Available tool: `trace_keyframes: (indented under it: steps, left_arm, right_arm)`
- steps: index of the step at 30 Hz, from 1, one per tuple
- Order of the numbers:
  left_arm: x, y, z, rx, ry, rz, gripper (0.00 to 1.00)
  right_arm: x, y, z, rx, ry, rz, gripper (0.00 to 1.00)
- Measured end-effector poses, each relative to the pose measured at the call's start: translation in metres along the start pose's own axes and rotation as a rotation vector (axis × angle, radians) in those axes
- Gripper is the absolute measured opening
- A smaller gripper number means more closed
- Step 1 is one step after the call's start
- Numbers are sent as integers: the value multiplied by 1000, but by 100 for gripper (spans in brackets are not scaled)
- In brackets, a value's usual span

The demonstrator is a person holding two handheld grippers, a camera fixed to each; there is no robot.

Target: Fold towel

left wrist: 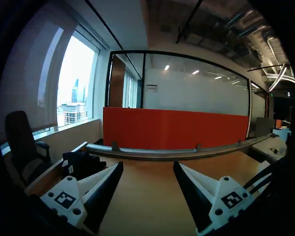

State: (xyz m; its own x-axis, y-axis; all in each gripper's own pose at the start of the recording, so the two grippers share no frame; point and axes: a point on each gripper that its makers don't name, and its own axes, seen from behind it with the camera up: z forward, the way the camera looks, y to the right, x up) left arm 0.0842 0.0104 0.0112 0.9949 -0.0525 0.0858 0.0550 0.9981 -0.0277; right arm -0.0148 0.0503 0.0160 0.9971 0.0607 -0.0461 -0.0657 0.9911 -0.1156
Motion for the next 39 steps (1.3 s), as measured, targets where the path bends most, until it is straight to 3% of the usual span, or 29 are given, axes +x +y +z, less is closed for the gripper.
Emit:
trace_keyframes:
  steps: [10, 17, 26, 39]
  left_arm:
    - [-15, -4, -4, -2, 54, -7, 94]
    - [-46, -10, -3, 5, 71, 27, 94]
    - [-89, -11, -5, 7, 97, 75, 94]
    - [-142, -14, 1, 26, 99, 74, 94]
  right_arm:
    - [0, -22, -2, 28, -1, 19, 100]
    - [-14, -35, -4, 41, 11, 26, 100]
    - [-44, -46, -7, 47, -10, -24, 100]
    - [-68, -54, -10, 37, -35, -65, 100]
